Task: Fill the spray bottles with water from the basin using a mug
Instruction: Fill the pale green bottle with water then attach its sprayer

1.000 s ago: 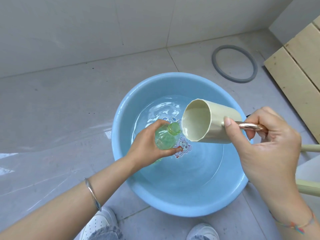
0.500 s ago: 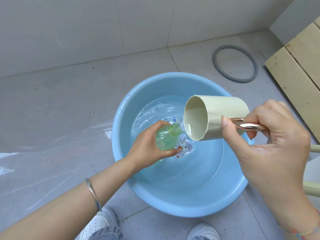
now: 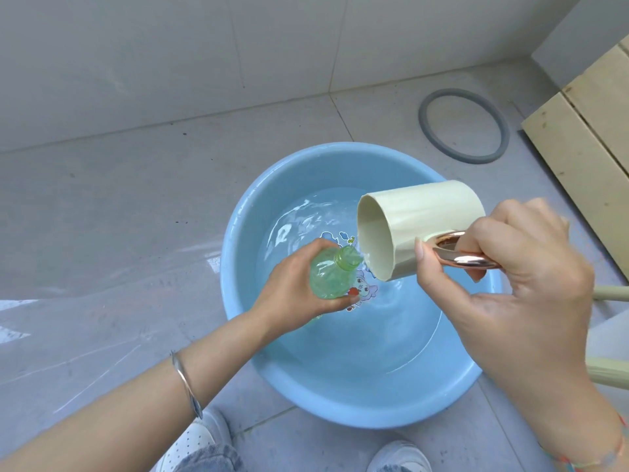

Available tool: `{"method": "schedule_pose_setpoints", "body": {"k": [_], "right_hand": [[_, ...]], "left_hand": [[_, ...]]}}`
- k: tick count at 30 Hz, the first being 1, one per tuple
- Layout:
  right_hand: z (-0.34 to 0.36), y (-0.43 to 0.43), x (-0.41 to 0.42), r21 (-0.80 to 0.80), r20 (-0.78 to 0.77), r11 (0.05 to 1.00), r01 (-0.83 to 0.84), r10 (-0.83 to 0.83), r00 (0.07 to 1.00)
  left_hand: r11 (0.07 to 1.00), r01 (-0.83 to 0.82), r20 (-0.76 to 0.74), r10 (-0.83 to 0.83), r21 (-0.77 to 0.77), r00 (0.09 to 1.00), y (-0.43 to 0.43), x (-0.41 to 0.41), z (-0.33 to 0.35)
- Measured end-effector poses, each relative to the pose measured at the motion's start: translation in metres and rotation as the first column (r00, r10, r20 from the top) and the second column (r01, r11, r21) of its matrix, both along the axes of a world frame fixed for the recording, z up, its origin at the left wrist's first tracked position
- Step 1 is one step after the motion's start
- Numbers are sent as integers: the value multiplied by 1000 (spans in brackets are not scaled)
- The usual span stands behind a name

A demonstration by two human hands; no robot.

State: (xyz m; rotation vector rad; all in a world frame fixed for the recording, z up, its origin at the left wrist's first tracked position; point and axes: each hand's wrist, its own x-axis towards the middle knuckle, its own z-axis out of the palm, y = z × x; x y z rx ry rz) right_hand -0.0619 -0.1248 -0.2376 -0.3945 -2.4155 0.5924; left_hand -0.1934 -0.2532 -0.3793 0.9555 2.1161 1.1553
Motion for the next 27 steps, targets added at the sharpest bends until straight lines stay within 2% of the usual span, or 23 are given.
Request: {"method": "schedule_pose_setpoints", "body": {"k": [2,13,17,20,23,25,27], "right_hand": [[-5,-2,-2,172,-9,982,72,-71,997],[-12,-3,-3,305,-34,952,13,-2,999],[-14,1,-1,207,-47,975,78,-70,996],[-24,13,3,-57,-60,973,224,-228,972],[-46,31,10,-269,-11,908,322,-337,941],[-64,37,13,-272,91,895,354,-342,935],[-82,39,16,-195,201,920,339,-301,932]], "left_hand": [[1000,-1,-3,1,1,1000,0,0,0],[1000,-9,14,9,9,1000,1,1,-1],[1000,-9,21,8,15,1000,1,1,0],[1000,-20,27,20,14,999,0,1,-1],[999,-35,45,35,8,998,-1,-1,-3],[999,-38,63,38,3,997,-1,-1,-4],[999,-39,68,39,1,997,-1,-2,-4]]}}
